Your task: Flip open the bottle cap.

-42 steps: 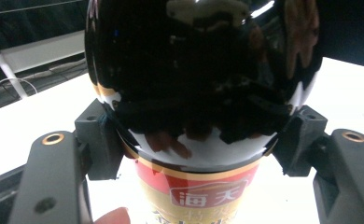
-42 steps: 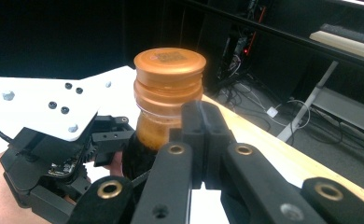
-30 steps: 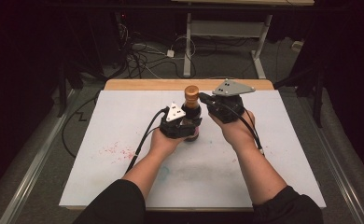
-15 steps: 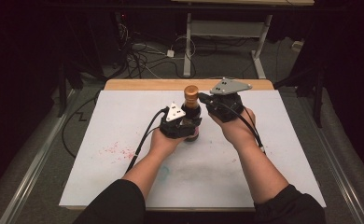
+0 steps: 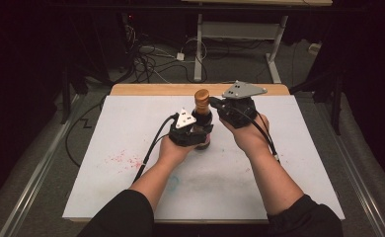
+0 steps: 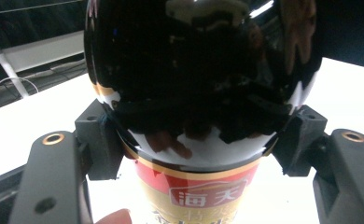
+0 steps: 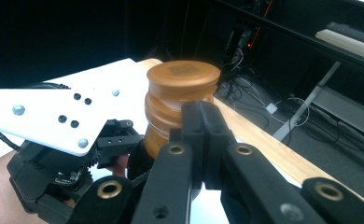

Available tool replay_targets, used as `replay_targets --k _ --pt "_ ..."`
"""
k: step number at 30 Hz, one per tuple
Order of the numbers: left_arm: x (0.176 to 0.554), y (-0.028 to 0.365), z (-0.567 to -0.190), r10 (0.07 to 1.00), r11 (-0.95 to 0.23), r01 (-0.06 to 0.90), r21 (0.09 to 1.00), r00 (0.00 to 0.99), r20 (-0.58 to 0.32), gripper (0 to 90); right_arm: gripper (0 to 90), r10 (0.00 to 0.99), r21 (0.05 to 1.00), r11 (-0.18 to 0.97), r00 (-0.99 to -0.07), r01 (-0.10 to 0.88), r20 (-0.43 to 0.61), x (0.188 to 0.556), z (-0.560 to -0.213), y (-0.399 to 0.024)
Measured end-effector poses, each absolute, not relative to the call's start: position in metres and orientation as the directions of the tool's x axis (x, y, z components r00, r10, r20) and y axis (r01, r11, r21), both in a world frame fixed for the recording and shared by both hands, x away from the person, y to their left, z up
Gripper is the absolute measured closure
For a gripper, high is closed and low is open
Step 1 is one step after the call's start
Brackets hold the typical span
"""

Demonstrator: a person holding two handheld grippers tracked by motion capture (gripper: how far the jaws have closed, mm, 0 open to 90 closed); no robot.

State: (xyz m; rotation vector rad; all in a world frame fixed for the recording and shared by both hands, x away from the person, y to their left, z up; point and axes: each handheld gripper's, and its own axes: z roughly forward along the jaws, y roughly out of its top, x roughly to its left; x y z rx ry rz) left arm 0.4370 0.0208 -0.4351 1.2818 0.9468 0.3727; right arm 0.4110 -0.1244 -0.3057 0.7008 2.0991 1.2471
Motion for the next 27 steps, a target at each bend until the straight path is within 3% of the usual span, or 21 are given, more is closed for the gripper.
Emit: replay_targets --k 25,26,27 --pt "0.4372 0.0208 -0.4350 0.712 0.293 0.257 0.921 0.584 -0.390 29.1 90.0 0.694 0.897 0.424 -0.681 0.124 -0.234 0.4112 -0.2993 -0.1203" --pt "0.4371 0.0165 -0.4337 0.679 0.344 0.253 0.904 0.599 -0.425 29.1 90.0 0.694 0.897 0.424 -0.681 0.125 -0.234 0.4111 -0.2990 -0.1199" --pt "0.4369 0.0206 -0.4349 0.712 0.298 0.260 0.919 0.581 -0.395 29.1 90.0 0.693 0.897 0.425 -0.681 0.123 -0.235 0.4112 -0.2987 -0.1198"
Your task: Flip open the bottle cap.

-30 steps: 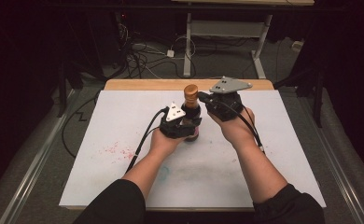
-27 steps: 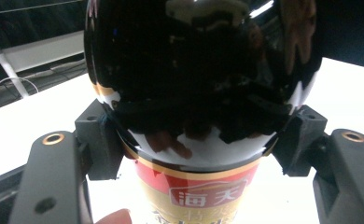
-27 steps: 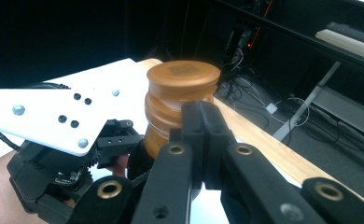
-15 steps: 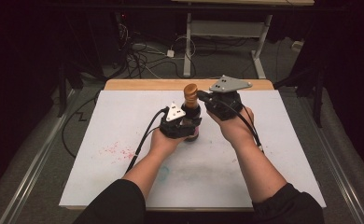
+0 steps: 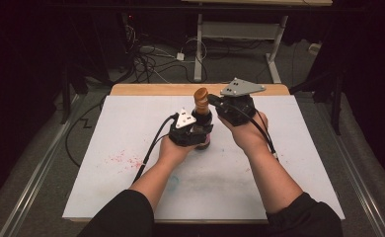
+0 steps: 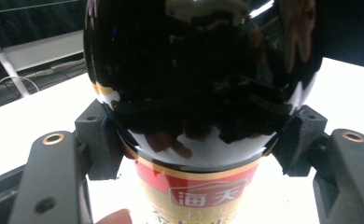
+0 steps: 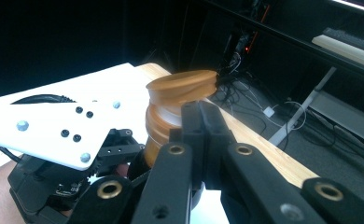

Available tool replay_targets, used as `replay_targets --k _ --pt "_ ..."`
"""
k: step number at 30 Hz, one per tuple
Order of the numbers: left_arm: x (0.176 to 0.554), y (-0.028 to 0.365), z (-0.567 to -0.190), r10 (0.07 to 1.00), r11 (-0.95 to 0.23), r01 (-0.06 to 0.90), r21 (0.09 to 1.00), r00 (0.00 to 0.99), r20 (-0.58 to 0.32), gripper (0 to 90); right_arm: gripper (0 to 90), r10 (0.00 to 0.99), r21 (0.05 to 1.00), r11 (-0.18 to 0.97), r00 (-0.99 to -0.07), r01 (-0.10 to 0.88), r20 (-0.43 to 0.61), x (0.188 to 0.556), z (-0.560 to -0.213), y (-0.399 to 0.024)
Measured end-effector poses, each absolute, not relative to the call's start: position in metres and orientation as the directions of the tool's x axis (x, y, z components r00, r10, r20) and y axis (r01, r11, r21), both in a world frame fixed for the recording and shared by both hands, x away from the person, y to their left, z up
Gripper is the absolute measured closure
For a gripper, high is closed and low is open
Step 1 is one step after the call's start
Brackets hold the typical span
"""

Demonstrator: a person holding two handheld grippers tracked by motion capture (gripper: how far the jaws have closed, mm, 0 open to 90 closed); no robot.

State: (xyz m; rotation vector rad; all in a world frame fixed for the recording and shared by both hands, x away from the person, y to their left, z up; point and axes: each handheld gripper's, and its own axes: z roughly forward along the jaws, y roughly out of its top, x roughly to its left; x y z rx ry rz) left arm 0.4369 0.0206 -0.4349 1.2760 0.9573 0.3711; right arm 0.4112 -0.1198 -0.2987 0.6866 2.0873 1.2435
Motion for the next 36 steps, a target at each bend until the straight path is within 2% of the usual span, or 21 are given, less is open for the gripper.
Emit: replay_targets --k 3,4,12,14,19,21,29,30,32,33,34,35,36 --pt "0.437 0.021 -0.435 0.712 0.292 0.260 0.920 0.584 -0.391 29.1 90.0 0.693 0.897 0.425 -0.682 0.122 -0.235 0.411 -0.297 -0.119" --pt "0.437 0.017 -0.434 0.679 0.336 0.257 0.906 0.601 -0.422 29.1 90.0 0.692 0.897 0.425 -0.682 0.121 -0.236 0.411 -0.297 -0.118" --pt "0.437 0.017 -0.434 0.676 0.348 0.256 0.902 0.598 -0.431 29.1 90.0 0.687 0.897 0.430 -0.683 0.106 -0.249 0.411 -0.292 -0.113" --pt "0.436 0.020 -0.436 0.713 0.305 0.250 0.919 0.580 -0.395 29.1 90.0 0.683 0.901 0.423 -0.687 0.096 -0.247 0.411 -0.289 -0.110" --pt "0.436 0.020 -0.436 0.708 0.300 0.251 0.921 0.588 -0.391 29.1 90.0 0.628 0.894 0.446 -0.725 0.036 -0.284 0.405 -0.278 -0.080" --pt "0.436 0.017 -0.434 0.674 0.349 0.254 0.902 0.601 -0.430 29.1 90.0 0.619 0.896 0.443 -0.732 0.029 -0.283 0.405 -0.275 -0.073" --pt "0.436 0.016 -0.434 0.674 0.350 0.249 0.903 0.603 -0.427 29.0 90.0 0.641 0.905 0.424 -0.720 0.044 -0.266 0.406 -0.274 -0.084" --pt "0.435 0.020 -0.435 0.712 0.304 0.254 0.918 0.581 -0.396 29.0 90.0 0.643 0.905 0.422 -0.719 0.047 -0.263 0.406 -0.274 -0.086" --pt "0.435 0.016 -0.434 0.675 0.351 0.249 0.903 0.601 -0.428 29.0 90.0 0.648 0.906 0.420 -0.716 0.051 -0.259 0.406 -0.275 -0.089" --pt "0.436 0.020 -0.435 0.711 0.298 0.254 0.920 0.585 -0.391 29.0 90.0 0.648 0.906 0.420 -0.716 0.053 -0.259 0.406 -0.276 -0.090" --pt "0.436 0.016 -0.434 0.675 0.350 0.249 0.903 0.601 -0.428 29.0 90.0 0.650 0.906 0.420 -0.714 0.052 -0.260 0.406 -0.276 -0.092" --pt "0.436 0.020 -0.435 0.713 0.305 0.255 0.918 0.577 -0.397 29.0 90.0 0.652 0.906 0.420 -0.713 0.054 -0.260 0.406 -0.277 -0.093" --pt "0.436 0.020 -0.435 0.708 0.297 0.255 0.920 0.587 -0.391 29.0 90.0 0.654 0.907 0.417 -0.711 0.057 -0.256 0.406 -0.278 -0.095"
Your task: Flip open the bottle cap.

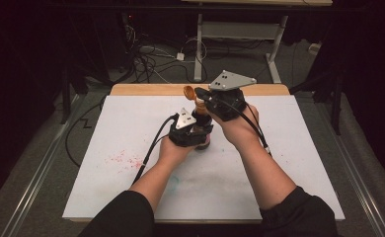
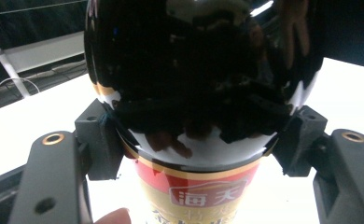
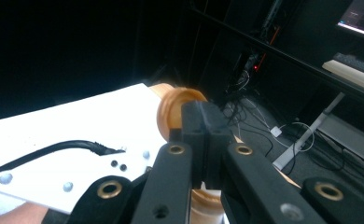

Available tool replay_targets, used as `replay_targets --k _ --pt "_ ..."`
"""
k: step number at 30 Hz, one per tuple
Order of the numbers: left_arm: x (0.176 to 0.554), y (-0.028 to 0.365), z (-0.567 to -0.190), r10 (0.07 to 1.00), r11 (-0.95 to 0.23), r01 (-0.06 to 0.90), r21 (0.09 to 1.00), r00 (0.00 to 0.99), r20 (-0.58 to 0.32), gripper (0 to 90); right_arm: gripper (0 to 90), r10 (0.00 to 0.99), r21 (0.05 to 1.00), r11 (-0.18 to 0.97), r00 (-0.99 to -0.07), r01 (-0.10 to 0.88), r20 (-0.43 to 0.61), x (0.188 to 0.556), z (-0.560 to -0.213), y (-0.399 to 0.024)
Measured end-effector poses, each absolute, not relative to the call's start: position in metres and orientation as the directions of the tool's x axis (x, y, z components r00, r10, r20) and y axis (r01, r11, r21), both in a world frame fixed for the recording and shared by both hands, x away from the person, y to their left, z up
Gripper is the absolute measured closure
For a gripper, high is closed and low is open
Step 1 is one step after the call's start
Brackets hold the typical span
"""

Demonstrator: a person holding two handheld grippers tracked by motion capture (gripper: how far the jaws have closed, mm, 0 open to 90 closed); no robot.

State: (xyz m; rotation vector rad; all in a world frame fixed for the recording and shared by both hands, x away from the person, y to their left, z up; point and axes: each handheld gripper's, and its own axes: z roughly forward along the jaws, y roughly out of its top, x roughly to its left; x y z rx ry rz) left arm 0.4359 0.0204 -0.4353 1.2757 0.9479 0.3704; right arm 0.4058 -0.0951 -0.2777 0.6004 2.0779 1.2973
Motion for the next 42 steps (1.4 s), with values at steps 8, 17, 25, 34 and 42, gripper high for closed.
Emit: replay_targets --k 8,17,25,34,42 --pt "0.436 0.017 -0.434 0.674 0.350 0.253 0.902 0.601 -0.430 28.9 90.0 0.671 0.910 0.409 -0.699 0.069 -0.248 0.406 -0.281 -0.106" --pt "0.436 0.017 -0.433 0.673 0.349 0.259 0.901 0.599 -0.433 28.7 82.1 0.700 0.922 0.377 -0.680 0.091 -0.219 0.404 -0.287 -0.127" --pt "0.437 0.017 -0.432 0.671 0.357 0.268 0.895 0.593 -0.445 28.2 33.9 0.704 0.929 0.342 -0.693 0.143 -0.153 0.412 -0.304 -0.145" --pt "0.438 0.021 -0.431 0.658 0.345 0.294 0.891 0.602 -0.453 23.7 0.3 0.730 0.948 0.276 -0.676 0.160 -0.098 0.416 -0.323 -0.159" --pt "0.433 0.029 -0.433 0.662 0.296 0.353 0.887 0.594 -0.457 0.0 0.3 0.748 0.944 0.272 -0.658 0.186 -0.087 0.416 -0.340 -0.168"
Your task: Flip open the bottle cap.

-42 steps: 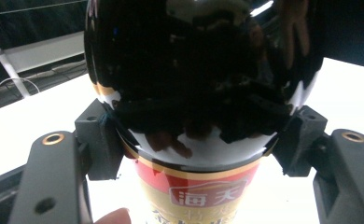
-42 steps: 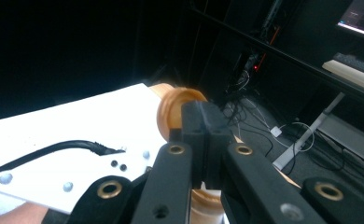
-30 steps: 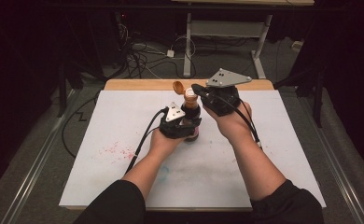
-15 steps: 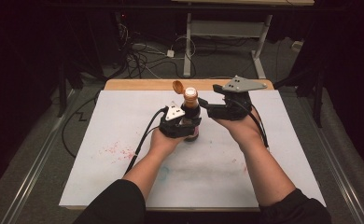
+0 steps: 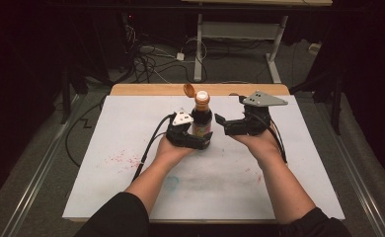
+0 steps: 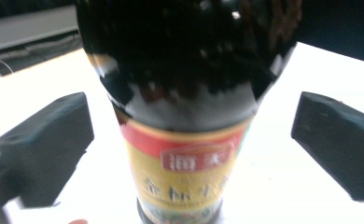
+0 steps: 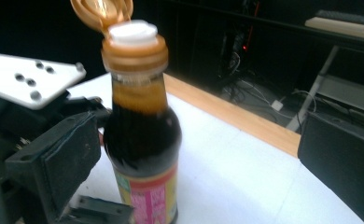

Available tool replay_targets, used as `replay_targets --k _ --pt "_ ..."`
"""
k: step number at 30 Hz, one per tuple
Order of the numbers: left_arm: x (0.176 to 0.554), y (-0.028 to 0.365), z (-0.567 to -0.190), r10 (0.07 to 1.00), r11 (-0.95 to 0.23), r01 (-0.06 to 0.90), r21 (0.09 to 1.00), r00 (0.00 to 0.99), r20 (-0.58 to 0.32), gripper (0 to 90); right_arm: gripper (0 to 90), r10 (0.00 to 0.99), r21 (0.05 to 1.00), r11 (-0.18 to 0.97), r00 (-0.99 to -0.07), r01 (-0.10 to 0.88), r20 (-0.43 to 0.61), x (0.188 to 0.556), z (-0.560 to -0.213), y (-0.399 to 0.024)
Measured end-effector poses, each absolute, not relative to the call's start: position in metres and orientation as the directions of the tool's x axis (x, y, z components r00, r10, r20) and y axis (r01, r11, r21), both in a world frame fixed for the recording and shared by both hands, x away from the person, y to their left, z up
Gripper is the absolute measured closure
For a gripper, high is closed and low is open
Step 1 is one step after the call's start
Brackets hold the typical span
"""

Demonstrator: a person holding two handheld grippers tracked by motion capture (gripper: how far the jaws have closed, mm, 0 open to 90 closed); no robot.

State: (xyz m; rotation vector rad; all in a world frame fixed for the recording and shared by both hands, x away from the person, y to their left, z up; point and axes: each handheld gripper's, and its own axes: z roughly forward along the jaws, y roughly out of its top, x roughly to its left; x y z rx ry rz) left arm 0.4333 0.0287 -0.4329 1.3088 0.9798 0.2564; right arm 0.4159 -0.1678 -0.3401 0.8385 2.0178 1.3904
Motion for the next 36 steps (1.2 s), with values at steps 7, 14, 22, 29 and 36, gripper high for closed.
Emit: replay_targets --k 7,14,22,29,36 --pt "0.426 0.031 -0.443 0.608 0.417 0.388 0.822 0.553 -0.570 0.0 0.3 0.752 0.931 0.291 -0.654 0.218 -0.082 0.415 -0.363 -0.172" --pt "0.419 0.049 -0.467 0.666 0.288 0.431 0.855 0.551 -0.502 0.0 0.3 0.765 0.913 0.310 -0.640 0.267 -0.072 0.415 -0.396 -0.179" --pt "0.409 0.065 -0.490 0.718 0.227 0.459 0.859 0.518 -0.466 0.0 0.3 0.783 0.882 0.311 -0.621 0.354 -0.027 0.409 -0.439 -0.191" --pt "0.391 0.086 -0.493 0.752 0.190 0.457 0.869 0.501 -0.428 0.0 0.3 0.803 0.863 0.308 -0.596 0.401 -0.009 0.394 -0.465 -0.210" --pt "0.372 0.117 -0.496 0.777 0.206 0.447 0.870 0.466 -0.423 0.0 0.3 0.819 0.854 0.307 -0.573 0.420 -0.013 0.376 -0.477 -0.228"
